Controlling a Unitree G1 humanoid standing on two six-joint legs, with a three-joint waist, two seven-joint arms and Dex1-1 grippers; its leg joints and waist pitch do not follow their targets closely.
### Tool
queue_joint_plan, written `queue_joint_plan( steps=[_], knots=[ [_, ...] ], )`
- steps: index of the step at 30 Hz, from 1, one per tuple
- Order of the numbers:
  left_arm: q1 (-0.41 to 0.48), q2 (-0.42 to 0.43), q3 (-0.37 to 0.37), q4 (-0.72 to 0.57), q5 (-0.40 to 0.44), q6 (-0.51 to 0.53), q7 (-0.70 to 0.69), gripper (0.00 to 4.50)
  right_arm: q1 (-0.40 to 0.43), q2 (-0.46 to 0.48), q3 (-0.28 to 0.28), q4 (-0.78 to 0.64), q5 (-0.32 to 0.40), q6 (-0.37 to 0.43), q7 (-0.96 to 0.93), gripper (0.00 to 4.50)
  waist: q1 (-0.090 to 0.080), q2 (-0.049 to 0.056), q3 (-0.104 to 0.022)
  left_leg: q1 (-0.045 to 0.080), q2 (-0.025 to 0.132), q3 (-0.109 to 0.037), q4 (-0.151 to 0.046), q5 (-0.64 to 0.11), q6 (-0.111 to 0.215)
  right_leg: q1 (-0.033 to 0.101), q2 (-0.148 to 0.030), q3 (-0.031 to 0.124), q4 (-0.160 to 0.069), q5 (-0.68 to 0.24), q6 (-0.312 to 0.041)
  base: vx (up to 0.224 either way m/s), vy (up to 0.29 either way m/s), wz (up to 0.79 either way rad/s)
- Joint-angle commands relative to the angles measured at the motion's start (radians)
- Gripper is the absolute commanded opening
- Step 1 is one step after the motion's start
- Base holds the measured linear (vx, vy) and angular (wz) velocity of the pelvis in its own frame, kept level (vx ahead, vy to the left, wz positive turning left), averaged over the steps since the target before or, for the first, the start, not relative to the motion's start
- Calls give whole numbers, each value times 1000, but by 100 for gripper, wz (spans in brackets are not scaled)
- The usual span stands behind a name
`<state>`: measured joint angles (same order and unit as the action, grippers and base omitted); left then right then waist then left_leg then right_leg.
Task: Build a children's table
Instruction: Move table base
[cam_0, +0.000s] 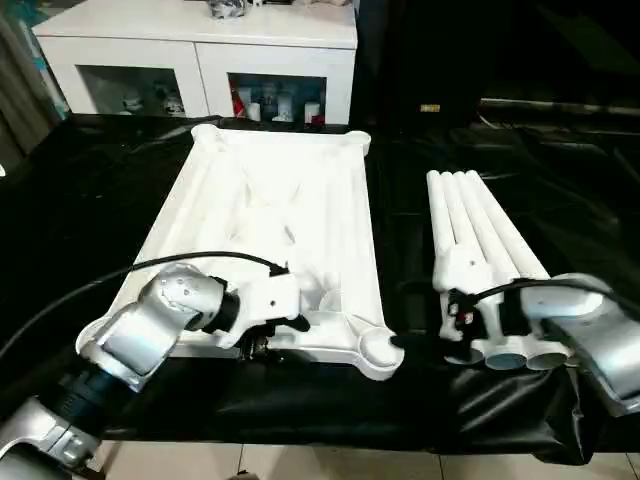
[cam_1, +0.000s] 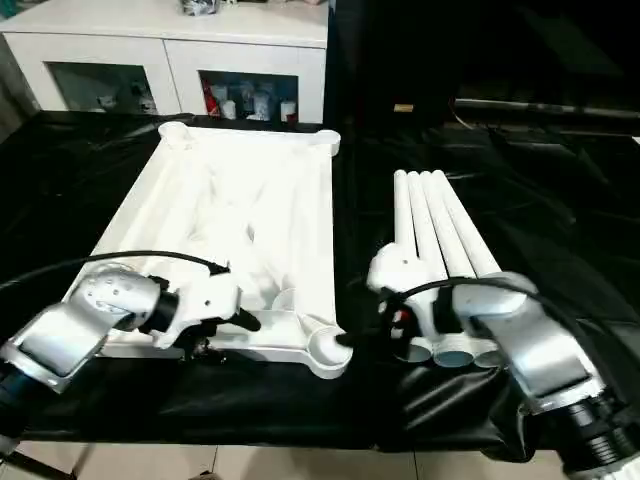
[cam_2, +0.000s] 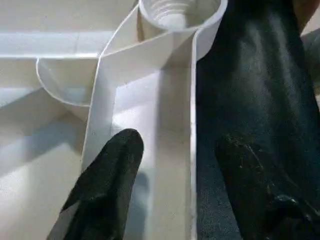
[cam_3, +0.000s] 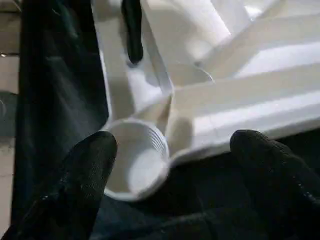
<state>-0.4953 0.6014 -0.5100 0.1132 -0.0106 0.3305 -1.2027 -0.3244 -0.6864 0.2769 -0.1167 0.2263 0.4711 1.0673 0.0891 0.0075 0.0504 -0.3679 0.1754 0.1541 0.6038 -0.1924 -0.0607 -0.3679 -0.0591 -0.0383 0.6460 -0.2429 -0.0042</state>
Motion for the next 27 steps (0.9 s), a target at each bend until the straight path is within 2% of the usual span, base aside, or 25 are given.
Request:
queue_joint_plan(
  steps=[1,6,7,10,14,15,19,20,23,27],
  knots=[
    [-22,-5,-20,6,24,20,9,238,0,-3,6,-28,12,17,11,405,3,3,-60,11,51,-11,-69,-125,32,41,-78,46,-75,18,-255,0,0,0],
    [-25,-12,-30,18,50,27,17,185,1,-16,19,-42,23,25,43,405,4,2,-59,9,50,-11,-69,-135,31,42,-78,46,-77,5,-257,0,0,0],
    [-26,-14,-29,23,55,30,24,185,1,-18,20,-45,26,28,46,405,4,-2,-58,9,50,-11,-70,-135,32,42,-79,47,-77,-1,-255,0,0,0],
    [-32,-24,-26,38,67,35,35,152,-2,-20,19,-52,26,37,55,405,5,3,-57,10,52,-11,-70,-144,29,40,-81,47,-80,-26,-253,0,0,0],
    [-32,-23,-29,38,68,33,34,131,-5,-19,18,-49,26,39,55,405,4,1,-57,11,52,-12,-71,-150,27,39,-80,46,-80,-27,-254,0,0,0],
    [-31,-24,-28,36,67,34,33,109,-5,-19,18,-49,25,38,56,405,4,0,-58,11,52,-11,-71,-147,27,39,-80,47,-80,-24,-254,0,0,0],
    [-23,-29,-24,37,74,29,30,83,-2,-18,23,-53,18,41,57,405,4,1,-57,9,52,-11,-71,-141,30,40,-80,47,-80,-15,-256,0,0,0],
    [-23,-29,-24,37,74,29,30,62,-2,-18,23,-53,18,41,57,405,4,0,-58,10,52,-12,-71,-141,30,40,-81,46,-79,-16,-256,0,0,0],
    [-22,-36,-13,47,76,24,43,52,-2,-15,24,-54,15,41,58,405,5,0,-58,10,51,-11,-70,-138,32,39,-81,47,-80,-15,-255,0,0,0],
    [-31,-33,12,106,89,-12,83,17,-6,-7,26,-42,4,29,51,405,4,-4,-57,9,50,-10,-70,-145,32,39,-80,47,-82,-31,-249,0,0,0]
  ],
)
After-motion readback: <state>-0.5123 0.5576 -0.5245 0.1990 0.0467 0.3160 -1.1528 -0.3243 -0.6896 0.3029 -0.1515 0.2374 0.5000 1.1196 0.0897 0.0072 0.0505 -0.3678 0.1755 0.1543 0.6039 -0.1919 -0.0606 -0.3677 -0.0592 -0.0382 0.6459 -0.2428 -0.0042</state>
